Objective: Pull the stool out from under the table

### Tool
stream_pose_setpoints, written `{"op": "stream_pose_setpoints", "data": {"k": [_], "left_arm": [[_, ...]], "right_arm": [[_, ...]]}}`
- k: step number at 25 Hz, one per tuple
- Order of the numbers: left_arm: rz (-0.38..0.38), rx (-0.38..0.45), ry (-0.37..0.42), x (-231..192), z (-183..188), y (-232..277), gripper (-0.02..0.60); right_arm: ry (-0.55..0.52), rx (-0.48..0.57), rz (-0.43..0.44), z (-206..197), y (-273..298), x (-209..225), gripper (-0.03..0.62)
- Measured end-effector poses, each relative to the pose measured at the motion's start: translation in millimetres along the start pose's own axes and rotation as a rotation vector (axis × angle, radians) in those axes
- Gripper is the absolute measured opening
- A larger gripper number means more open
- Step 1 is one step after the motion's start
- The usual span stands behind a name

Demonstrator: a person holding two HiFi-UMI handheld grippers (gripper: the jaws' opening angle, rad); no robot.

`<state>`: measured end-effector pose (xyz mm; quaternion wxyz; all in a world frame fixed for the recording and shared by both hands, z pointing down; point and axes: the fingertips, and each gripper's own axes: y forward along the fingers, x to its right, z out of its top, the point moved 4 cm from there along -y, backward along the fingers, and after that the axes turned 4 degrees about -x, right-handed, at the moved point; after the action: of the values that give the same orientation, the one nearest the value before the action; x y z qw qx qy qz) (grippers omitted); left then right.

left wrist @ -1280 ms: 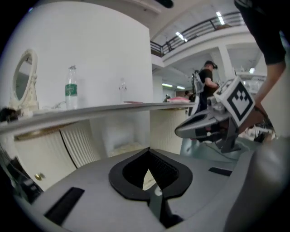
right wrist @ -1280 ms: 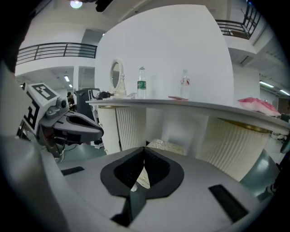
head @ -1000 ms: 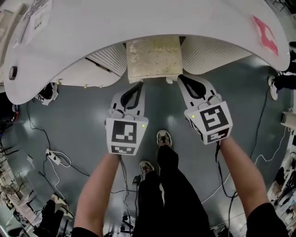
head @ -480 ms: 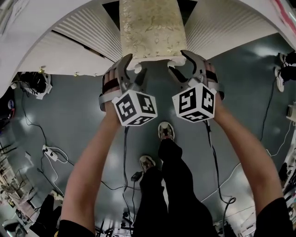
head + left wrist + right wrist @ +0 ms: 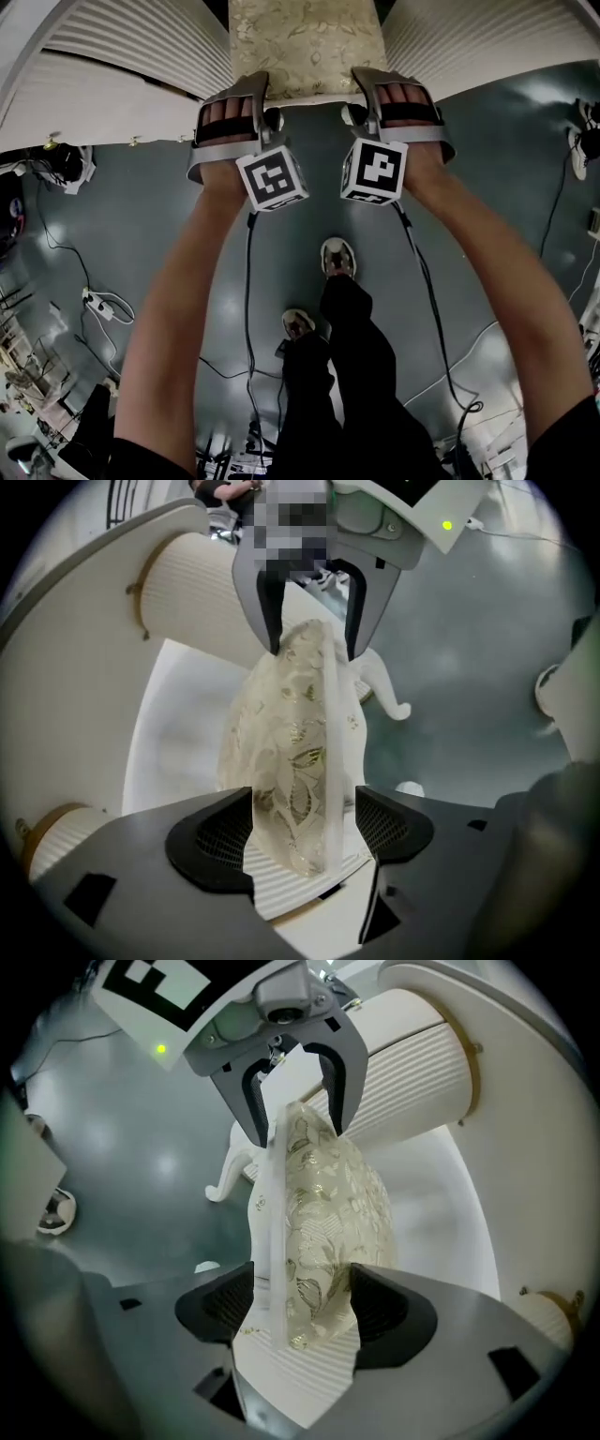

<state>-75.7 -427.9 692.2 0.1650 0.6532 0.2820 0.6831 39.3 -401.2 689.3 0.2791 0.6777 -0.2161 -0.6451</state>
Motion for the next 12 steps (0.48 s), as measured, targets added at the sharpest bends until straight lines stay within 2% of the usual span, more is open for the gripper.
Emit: {"op": "stream_pose_setpoints", "data": {"k": [2,5,12], "left_arm": [[-0.010,-0.006,0.034,1.5,-0.2,7.1,0.350],[-0.003,-0.009,0.030,-1.2,0.3,9.2,0.350],[0.000,-0.016,-0.017,-4.0,1.2,1.9,0.285]], "right_arm": [[0.014,-0.012,-0.039,3.3,6.3,1.6,0.273],[0.054,-0.006,-0.107,2.8,7.7,8.5,0.272],[0.044,-0.017,-0.084,2.2,6.0,6.9,0.256]]}}
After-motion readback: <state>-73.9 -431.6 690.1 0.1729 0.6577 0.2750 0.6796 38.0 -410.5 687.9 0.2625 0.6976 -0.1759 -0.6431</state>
